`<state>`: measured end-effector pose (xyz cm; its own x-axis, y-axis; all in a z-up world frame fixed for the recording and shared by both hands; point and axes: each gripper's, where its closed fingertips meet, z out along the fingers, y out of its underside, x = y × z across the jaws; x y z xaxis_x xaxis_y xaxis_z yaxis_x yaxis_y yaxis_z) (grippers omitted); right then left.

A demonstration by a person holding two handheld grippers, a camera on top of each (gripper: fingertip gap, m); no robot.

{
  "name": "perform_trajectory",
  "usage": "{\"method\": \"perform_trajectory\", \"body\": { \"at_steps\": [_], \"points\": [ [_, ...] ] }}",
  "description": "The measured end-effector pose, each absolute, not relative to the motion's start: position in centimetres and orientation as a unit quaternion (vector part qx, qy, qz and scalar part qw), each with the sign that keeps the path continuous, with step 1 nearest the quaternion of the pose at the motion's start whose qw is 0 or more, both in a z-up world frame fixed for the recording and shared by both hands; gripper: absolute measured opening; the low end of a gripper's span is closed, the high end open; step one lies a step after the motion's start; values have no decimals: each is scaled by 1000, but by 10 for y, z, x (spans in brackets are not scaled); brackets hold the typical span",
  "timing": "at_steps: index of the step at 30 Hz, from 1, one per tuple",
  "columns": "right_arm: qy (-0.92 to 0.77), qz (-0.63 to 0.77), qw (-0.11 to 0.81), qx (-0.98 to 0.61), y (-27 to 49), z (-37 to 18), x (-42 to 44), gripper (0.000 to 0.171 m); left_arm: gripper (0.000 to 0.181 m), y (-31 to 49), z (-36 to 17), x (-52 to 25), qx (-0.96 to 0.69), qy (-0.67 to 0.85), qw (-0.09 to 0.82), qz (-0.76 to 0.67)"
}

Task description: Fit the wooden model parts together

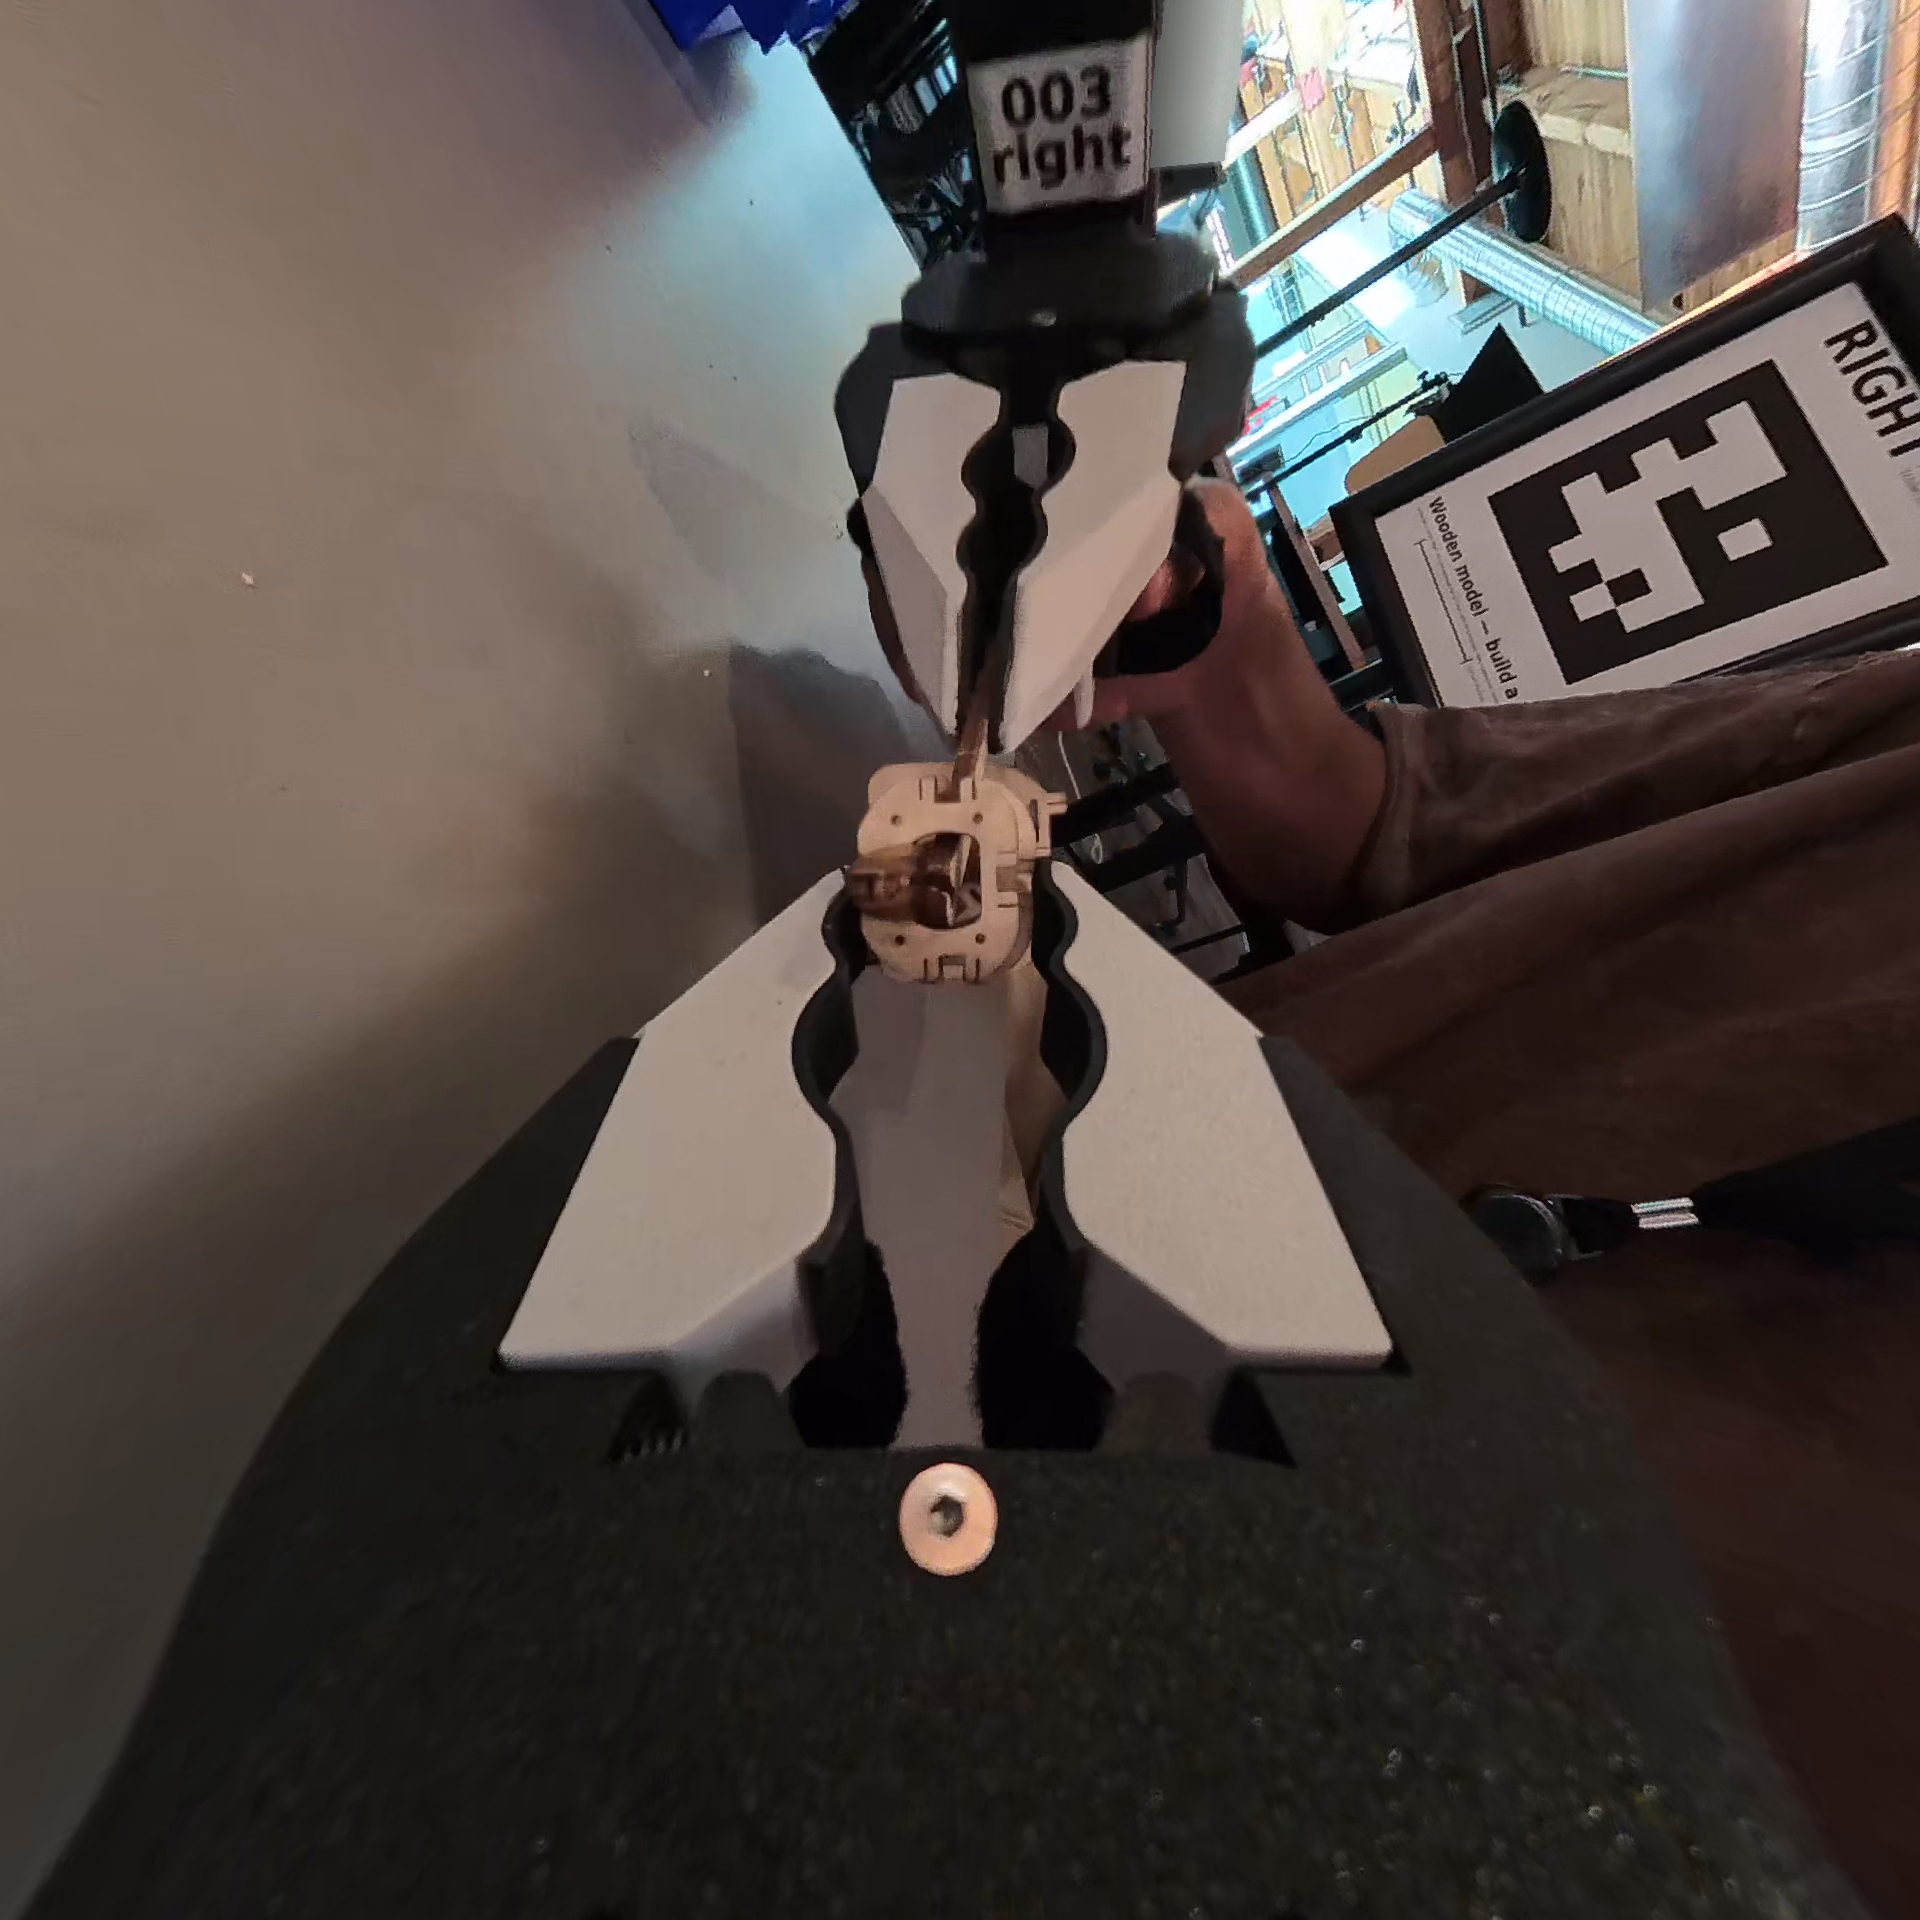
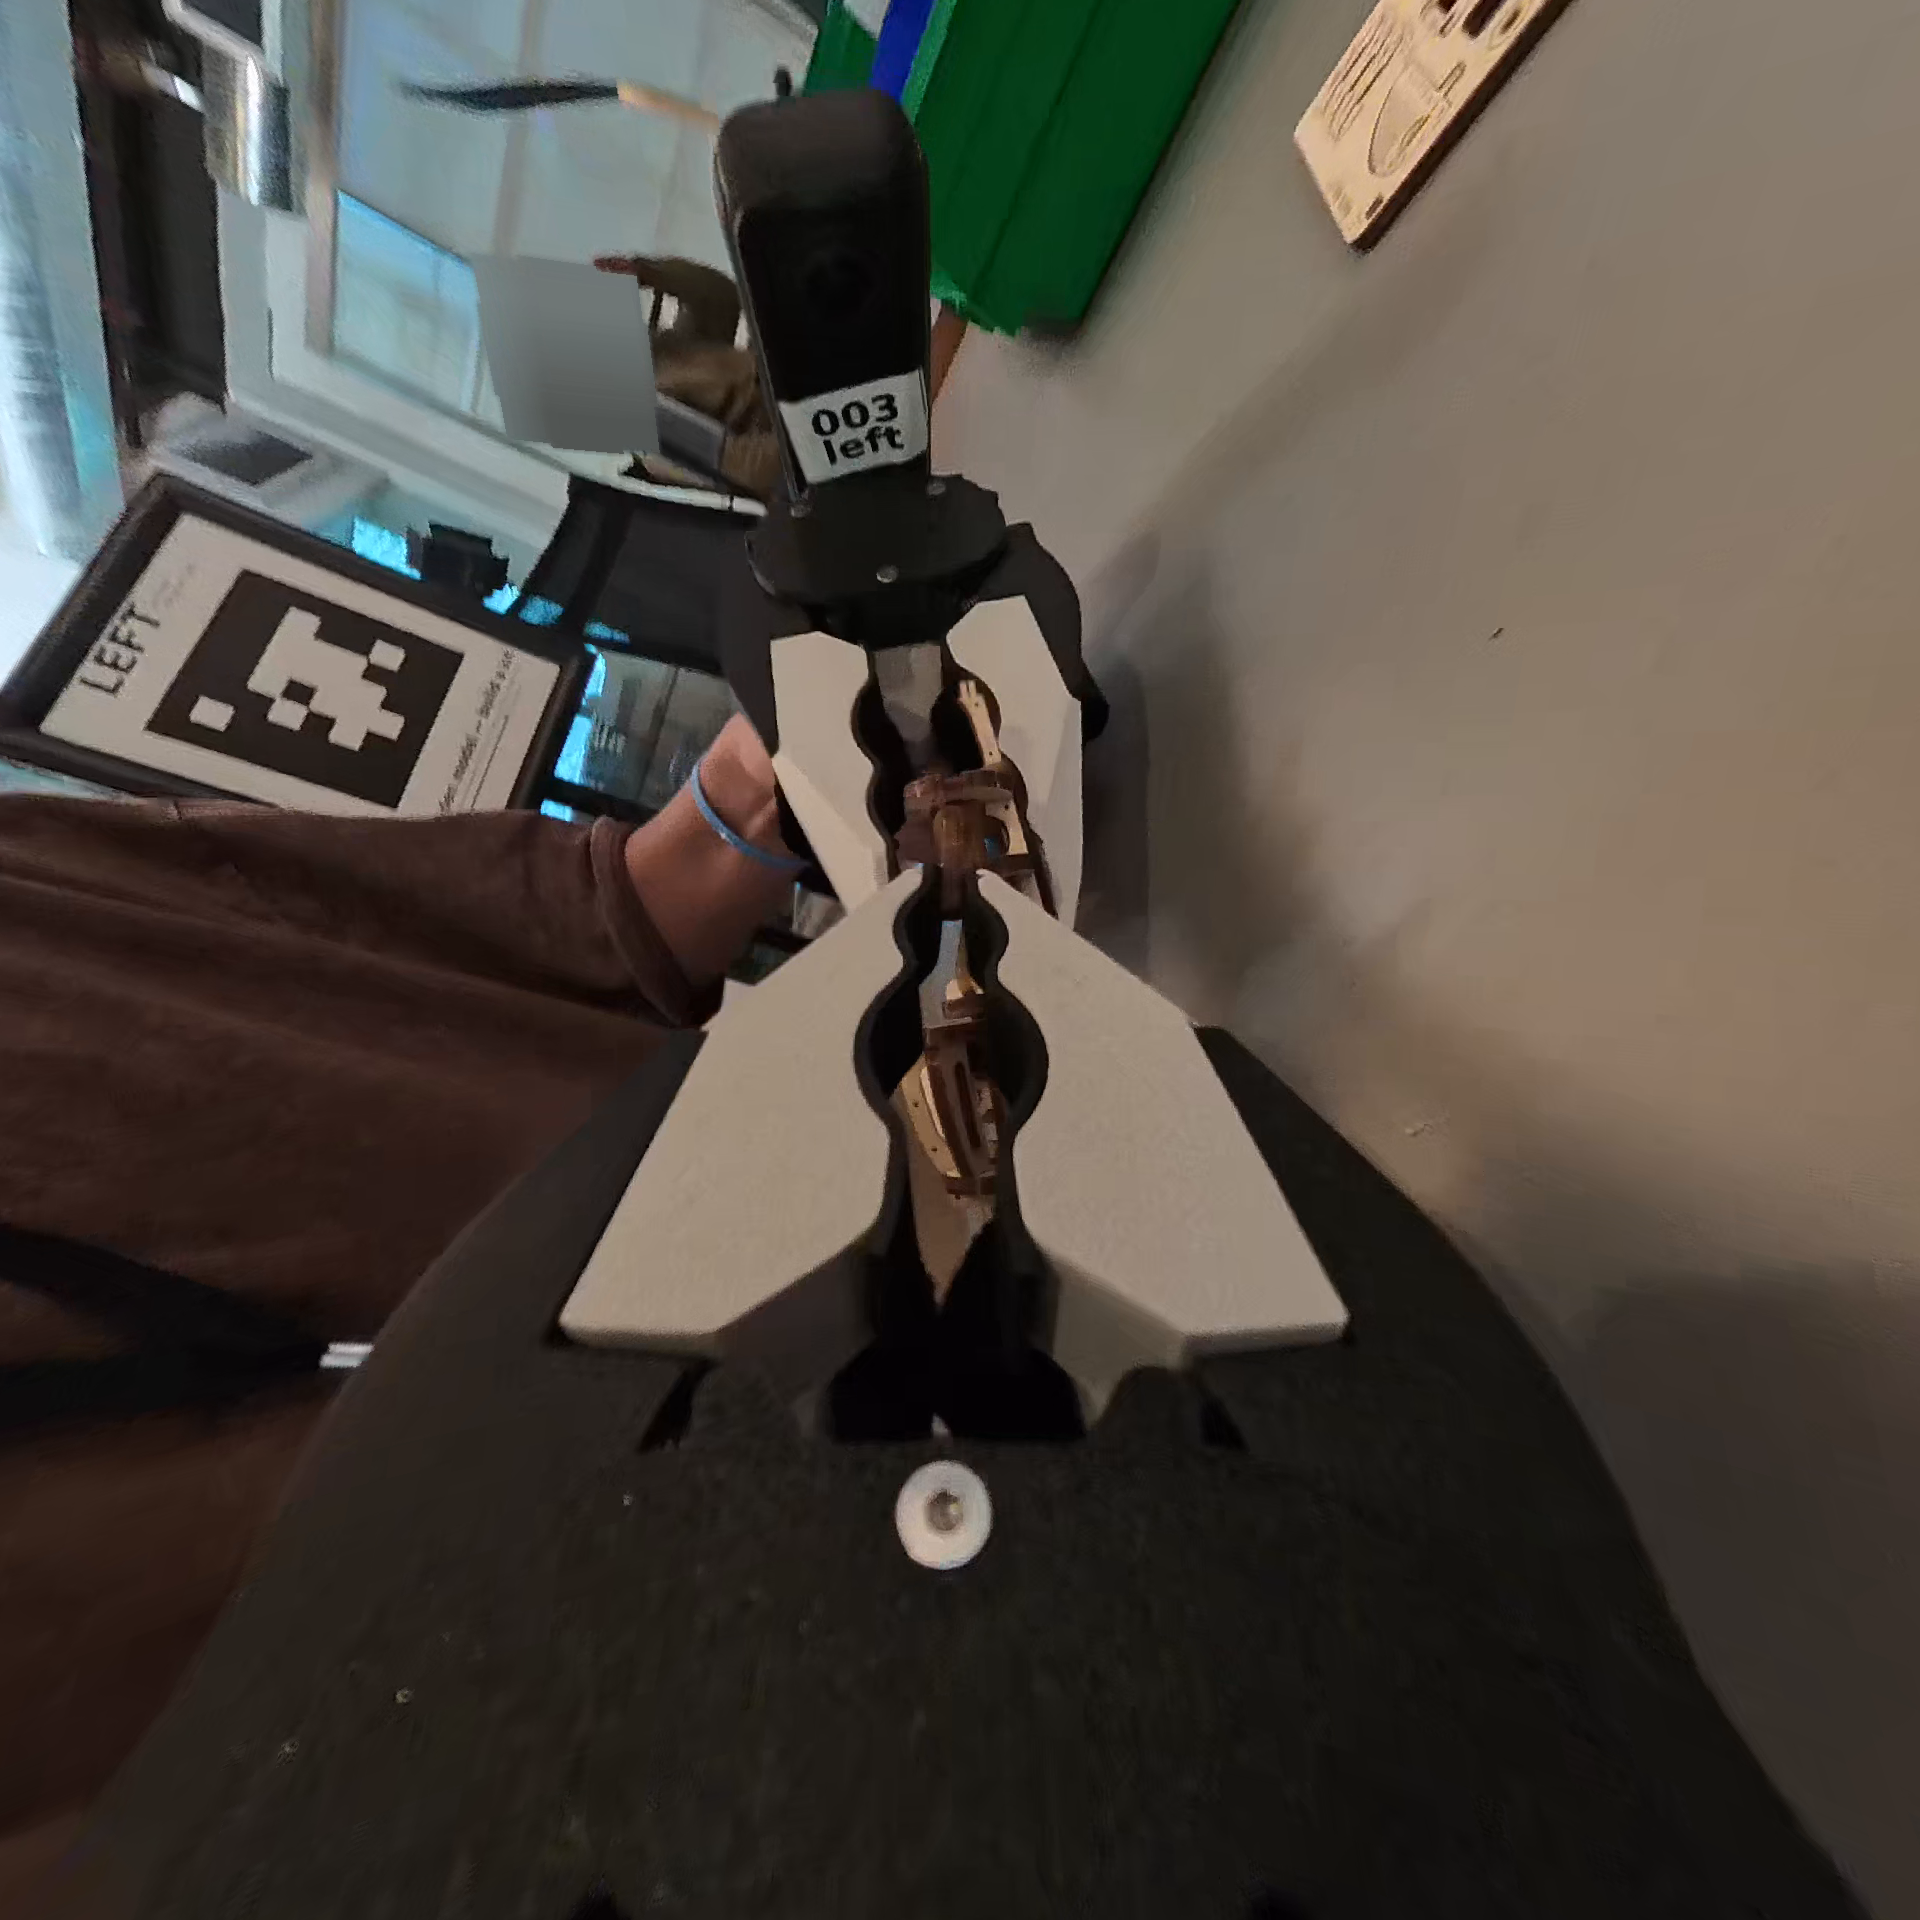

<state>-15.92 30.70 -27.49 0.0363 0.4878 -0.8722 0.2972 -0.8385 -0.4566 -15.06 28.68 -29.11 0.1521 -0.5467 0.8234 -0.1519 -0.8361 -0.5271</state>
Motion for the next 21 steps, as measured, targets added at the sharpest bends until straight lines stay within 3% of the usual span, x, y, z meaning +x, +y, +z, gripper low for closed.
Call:
{"method": "perform_trajectory", "body": {
  "at_steps": [12,17,21],
  "points": [
    [-270,660,67,-698,313,-272,-159,2,38,306,-274,-175,-736,186,242,-604],
    [-272,652,81,-703,314,-272,-161,2,21,301,-282,-172,-746,215,238,-584],
    [-245,657,100,-706,316,-271,-163,2,21,303,-281,-172,-742,194,236,-596]
  ]
}}
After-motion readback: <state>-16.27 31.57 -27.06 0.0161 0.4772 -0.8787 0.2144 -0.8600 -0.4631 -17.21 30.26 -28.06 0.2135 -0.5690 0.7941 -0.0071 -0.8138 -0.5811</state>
